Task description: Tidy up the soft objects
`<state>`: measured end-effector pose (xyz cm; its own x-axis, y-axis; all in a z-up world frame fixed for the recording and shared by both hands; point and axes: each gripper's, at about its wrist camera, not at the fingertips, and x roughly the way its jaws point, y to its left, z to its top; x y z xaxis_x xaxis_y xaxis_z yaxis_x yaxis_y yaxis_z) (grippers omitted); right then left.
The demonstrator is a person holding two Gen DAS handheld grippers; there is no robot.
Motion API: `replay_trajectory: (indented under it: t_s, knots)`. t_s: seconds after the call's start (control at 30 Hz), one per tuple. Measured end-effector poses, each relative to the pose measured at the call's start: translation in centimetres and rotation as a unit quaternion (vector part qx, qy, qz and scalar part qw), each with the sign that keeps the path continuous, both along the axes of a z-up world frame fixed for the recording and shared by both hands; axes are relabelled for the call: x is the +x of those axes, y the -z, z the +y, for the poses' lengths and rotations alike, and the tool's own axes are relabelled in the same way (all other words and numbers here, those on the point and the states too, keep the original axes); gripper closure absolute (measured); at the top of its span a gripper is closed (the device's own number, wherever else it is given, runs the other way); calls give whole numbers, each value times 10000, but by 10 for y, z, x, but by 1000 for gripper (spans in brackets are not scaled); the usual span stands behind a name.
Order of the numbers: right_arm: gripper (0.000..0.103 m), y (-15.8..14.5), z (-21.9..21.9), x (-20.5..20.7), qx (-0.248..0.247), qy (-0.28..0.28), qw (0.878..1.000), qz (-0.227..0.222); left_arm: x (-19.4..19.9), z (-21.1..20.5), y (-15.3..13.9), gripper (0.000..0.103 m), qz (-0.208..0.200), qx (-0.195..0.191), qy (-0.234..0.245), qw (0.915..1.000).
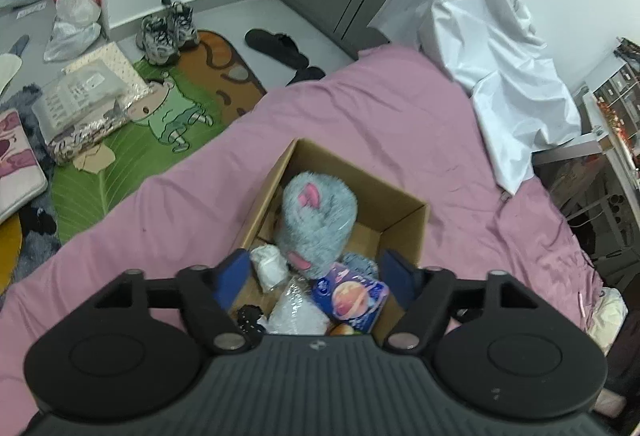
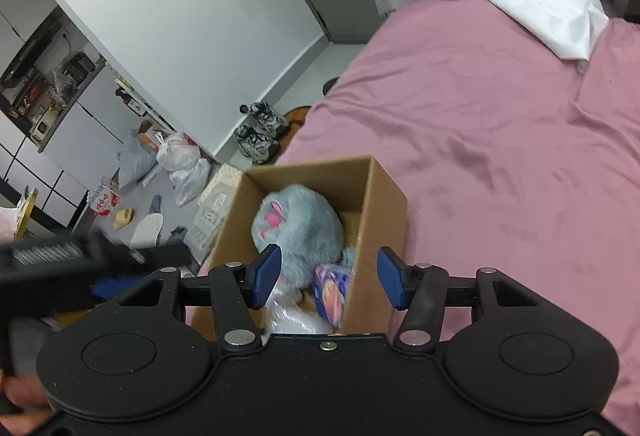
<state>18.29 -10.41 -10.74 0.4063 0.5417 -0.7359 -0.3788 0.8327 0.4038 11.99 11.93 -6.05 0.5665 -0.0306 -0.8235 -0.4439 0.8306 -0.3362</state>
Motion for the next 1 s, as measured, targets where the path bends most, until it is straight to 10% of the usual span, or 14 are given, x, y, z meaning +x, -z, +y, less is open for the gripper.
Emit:
replay_trajectory:
  t_s: [0.5, 1.0]
  knots:
    - [38, -43, -40, -25, -232, 93, 9996, -123, -22, -22, -24, 15, 200, 138, 495, 9985]
    - [0, -104, -93, -62, -235, 442, 9975, -502, -50, -47, -49, 3, 266, 556, 849, 9945]
